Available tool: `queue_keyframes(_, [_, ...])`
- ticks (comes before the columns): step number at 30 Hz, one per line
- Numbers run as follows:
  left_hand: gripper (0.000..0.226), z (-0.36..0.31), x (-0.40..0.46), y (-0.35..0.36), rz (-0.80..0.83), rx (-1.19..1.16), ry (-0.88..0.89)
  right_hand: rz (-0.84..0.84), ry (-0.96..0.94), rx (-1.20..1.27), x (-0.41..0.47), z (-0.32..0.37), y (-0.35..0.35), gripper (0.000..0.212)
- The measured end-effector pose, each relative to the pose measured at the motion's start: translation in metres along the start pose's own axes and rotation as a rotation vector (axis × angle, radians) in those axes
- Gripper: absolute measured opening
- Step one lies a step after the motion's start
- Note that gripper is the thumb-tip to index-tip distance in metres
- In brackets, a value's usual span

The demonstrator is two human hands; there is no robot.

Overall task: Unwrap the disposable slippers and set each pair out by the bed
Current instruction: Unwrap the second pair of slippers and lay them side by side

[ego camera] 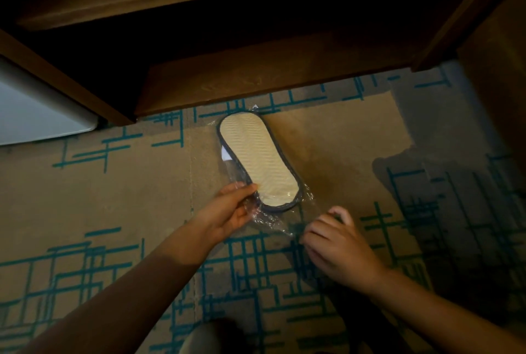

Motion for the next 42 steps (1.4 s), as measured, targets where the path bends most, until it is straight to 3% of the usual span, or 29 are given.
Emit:
queue_keyframes(4, [0.009, 0.000, -0.002, -0.004, -0.022, -0.103, 0.063, -0.129, 0.333, 0.288, -0.003, 0.002, -0.019, 0.007])
queue_keyframes(7, [0.014, 0.005, -0.003, -0.003, -0.074, -0.137, 0.135, -0.271, 0.321, 0.525, -0.001, 0.020, -0.042, 0.011])
queue_keyframes(9, [0.012, 0.008, -0.005, -0.001, -0.092, -0.159, 0.171, -0.231, 0.369, 0.739, 0.006, 0.031, -0.049, 0.015])
queue_keyframes(14, [0.014, 0.007, -0.009, 0.006, -0.091, -0.186, 0.250, -0.013, 0.842, 1.334, 0.031, 0.027, -0.038, 0.018])
queue_keyframes(19, [0.011, 0.003, -0.014, 0.015, -0.025, -0.178, 0.310, 0.017, 0.948, 1.583, 0.048, 0.021, -0.033, 0.018])
queue_keyframes(26, [0.006, -0.003, -0.011, 0.007, -0.026, -0.132, 0.258, 0.013, 0.986, 1.632, 0.064, 0.026, -0.025, 0.012])
queue_keyframes(30, [0.031, 0.000, -0.009, -0.013, -0.088, -0.250, 0.132, 0.026, 0.984, 1.599, 0.065, 0.022, -0.022, 0.017])
queue_keyframes(35, [0.013, 0.002, -0.003, -0.024, -0.114, -0.296, 0.157, 0.075, 0.989, 1.599, 0.059, 0.017, -0.013, 0.024])
queue_keyframes(38, [0.021, 0.001, 0.002, -0.023, -0.116, -0.312, 0.159, 0.123, 0.998, 1.590, 0.058, 0.014, -0.007, 0.036])
queue_keyframes(40, [0.006, -0.004, 0.005, -0.028, -0.171, -0.307, 0.155, 0.135, 1.021, 1.589, 0.059, 0.010, -0.004, 0.039])
queue_keyframes(42, [0.004, -0.013, 0.009, -0.040, -0.239, -0.327, 0.169, 0.120, 1.073, 1.626, 0.058, 0.004, -0.002, 0.043])
Point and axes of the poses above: each hand's wrist, its own x-axis towards the middle knuckle, its own y-axis out of the palm, z = x × y, the point moved 4 cm from there along x, towards the middle knuckle, and after that the axes turned 10 degrees about y, right-handed, at the moved point
